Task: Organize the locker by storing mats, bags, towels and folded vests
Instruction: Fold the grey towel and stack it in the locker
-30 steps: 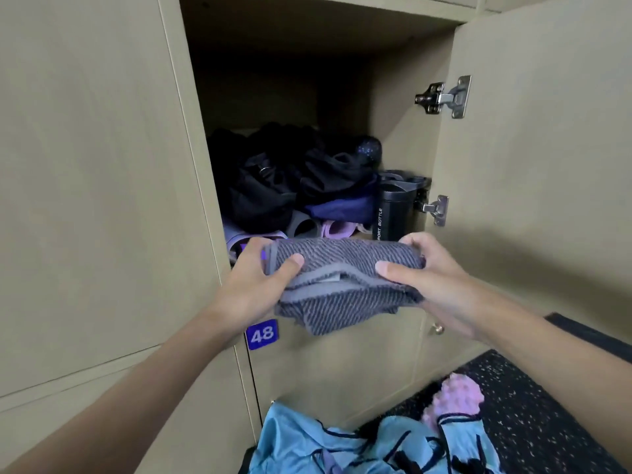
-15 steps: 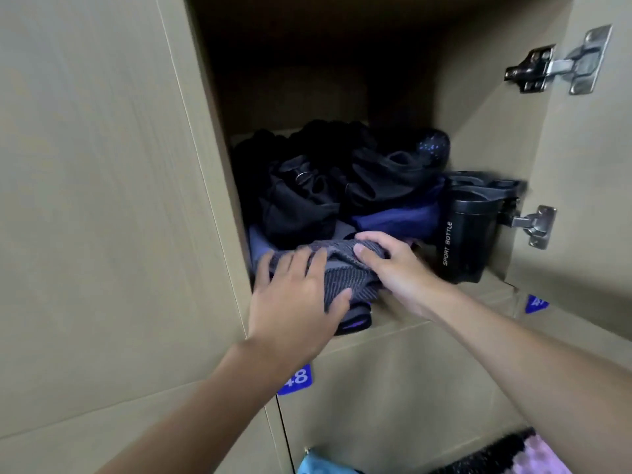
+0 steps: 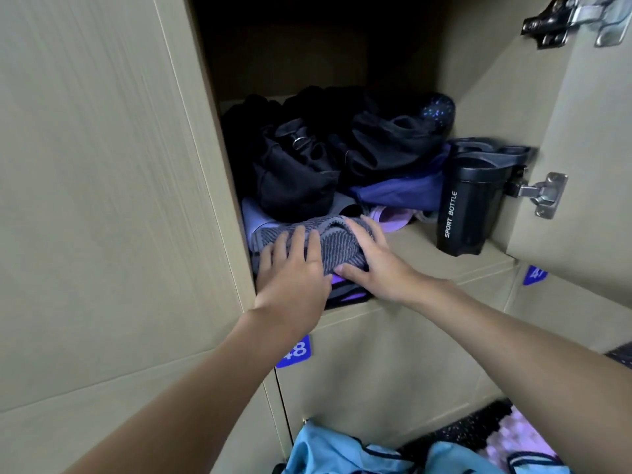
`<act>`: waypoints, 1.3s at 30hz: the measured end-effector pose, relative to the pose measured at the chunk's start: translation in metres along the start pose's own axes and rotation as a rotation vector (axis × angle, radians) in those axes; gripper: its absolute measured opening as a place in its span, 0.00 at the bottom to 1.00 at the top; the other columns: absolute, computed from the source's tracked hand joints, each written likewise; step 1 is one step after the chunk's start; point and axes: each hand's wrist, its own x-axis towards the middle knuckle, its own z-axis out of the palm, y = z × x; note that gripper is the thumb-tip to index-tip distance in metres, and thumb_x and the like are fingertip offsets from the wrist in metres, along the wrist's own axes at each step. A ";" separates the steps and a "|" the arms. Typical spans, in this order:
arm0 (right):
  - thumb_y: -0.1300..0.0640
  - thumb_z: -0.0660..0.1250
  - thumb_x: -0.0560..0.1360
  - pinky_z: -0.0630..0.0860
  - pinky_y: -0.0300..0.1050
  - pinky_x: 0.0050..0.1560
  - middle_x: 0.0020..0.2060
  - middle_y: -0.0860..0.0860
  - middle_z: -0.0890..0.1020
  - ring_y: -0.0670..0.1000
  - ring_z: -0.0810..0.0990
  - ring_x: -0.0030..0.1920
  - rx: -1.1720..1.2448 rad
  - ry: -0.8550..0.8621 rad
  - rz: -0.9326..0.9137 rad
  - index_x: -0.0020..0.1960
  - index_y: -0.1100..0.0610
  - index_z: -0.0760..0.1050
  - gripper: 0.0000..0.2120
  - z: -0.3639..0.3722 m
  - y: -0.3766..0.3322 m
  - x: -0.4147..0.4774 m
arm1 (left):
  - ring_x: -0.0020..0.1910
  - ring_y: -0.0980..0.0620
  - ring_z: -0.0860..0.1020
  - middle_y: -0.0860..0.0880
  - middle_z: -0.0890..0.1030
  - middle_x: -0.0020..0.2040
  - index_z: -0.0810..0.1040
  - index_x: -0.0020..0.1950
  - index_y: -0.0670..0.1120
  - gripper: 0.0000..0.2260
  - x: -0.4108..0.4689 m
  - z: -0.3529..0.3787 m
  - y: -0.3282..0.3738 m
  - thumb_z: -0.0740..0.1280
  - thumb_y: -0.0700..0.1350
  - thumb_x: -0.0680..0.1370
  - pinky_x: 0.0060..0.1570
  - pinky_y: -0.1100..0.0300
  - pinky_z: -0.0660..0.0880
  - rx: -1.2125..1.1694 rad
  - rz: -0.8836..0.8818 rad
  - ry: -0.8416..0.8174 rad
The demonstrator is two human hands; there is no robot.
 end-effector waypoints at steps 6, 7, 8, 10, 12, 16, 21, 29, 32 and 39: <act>0.52 0.70 0.76 0.49 0.35 0.71 0.76 0.57 0.49 0.51 0.51 0.77 0.025 0.148 0.019 0.79 0.47 0.55 0.37 0.000 -0.012 -0.012 | 0.79 0.43 0.53 0.44 0.51 0.81 0.47 0.81 0.44 0.36 0.002 0.001 -0.002 0.58 0.59 0.81 0.76 0.48 0.50 -0.037 -0.010 -0.005; 0.52 0.69 0.77 0.49 0.33 0.70 0.76 0.56 0.49 0.50 0.52 0.77 0.028 0.146 0.022 0.79 0.47 0.54 0.36 0.000 -0.015 -0.015 | 0.79 0.42 0.53 0.44 0.51 0.81 0.47 0.81 0.44 0.36 0.002 0.001 -0.002 0.59 0.59 0.81 0.76 0.47 0.50 -0.051 -0.010 -0.010; 0.53 0.69 0.77 0.48 0.32 0.69 0.76 0.56 0.49 0.50 0.53 0.77 0.041 0.143 0.033 0.79 0.47 0.53 0.36 0.000 -0.018 -0.018 | 0.79 0.42 0.52 0.43 0.51 0.81 0.48 0.81 0.43 0.36 0.002 0.000 -0.002 0.60 0.59 0.80 0.76 0.47 0.50 -0.071 -0.009 -0.012; 0.54 0.68 0.77 0.50 0.34 0.70 0.76 0.55 0.49 0.50 0.55 0.76 0.076 0.155 0.054 0.79 0.47 0.52 0.37 -0.002 -0.025 -0.024 | 0.79 0.41 0.52 0.43 0.51 0.81 0.48 0.81 0.43 0.38 0.002 -0.005 -0.003 0.62 0.58 0.79 0.76 0.46 0.50 -0.125 -0.006 0.013; 0.54 0.67 0.78 0.55 0.39 0.73 0.75 0.55 0.50 0.51 0.58 0.75 0.100 0.166 0.076 0.79 0.47 0.51 0.37 -0.006 -0.032 -0.031 | 0.79 0.41 0.52 0.43 0.52 0.81 0.50 0.81 0.43 0.38 -0.001 -0.009 -0.002 0.63 0.58 0.78 0.77 0.45 0.49 -0.158 0.010 0.047; 0.54 0.65 0.79 0.65 0.32 0.63 0.74 0.52 0.54 0.47 0.68 0.60 0.071 0.142 0.132 0.79 0.48 0.51 0.35 -0.014 -0.047 -0.058 | 0.79 0.39 0.53 0.40 0.56 0.79 0.55 0.79 0.42 0.36 -0.012 -0.018 -0.003 0.65 0.56 0.78 0.76 0.43 0.51 -0.192 0.097 0.094; 0.54 0.65 0.78 0.68 0.46 0.67 0.65 0.51 0.61 0.49 0.71 0.58 0.036 0.208 0.216 0.77 0.53 0.57 0.30 -0.013 -0.053 -0.107 | 0.63 0.36 0.71 0.39 0.73 0.64 0.74 0.66 0.41 0.22 -0.042 -0.025 0.007 0.66 0.51 0.75 0.60 0.43 0.65 -0.281 0.297 0.282; 0.59 0.65 0.78 0.74 0.48 0.53 0.54 0.54 0.74 0.55 0.77 0.49 0.025 0.218 0.575 0.69 0.56 0.69 0.19 0.047 -0.030 -0.239 | 0.57 0.43 0.75 0.46 0.79 0.54 0.78 0.57 0.46 0.12 -0.123 0.026 0.053 0.65 0.49 0.77 0.56 0.50 0.70 -0.487 0.632 -0.144; 0.61 0.64 0.78 0.72 0.44 0.47 0.43 0.53 0.78 0.53 0.76 0.43 0.031 0.163 0.700 0.61 0.59 0.74 0.12 0.091 -0.022 -0.290 | 0.57 0.44 0.76 0.48 0.79 0.55 0.77 0.57 0.47 0.10 -0.162 0.074 0.064 0.64 0.48 0.78 0.53 0.53 0.71 -0.487 0.621 -0.380; 0.60 0.62 0.77 0.63 0.45 0.37 0.36 0.55 0.74 0.54 0.69 0.38 0.018 -0.049 0.998 0.41 0.58 0.69 0.07 0.191 -0.002 -0.382 | 0.52 0.43 0.79 0.46 0.80 0.49 0.72 0.46 0.49 0.05 -0.254 0.186 0.065 0.65 0.49 0.79 0.44 0.54 0.71 -0.513 0.565 -0.770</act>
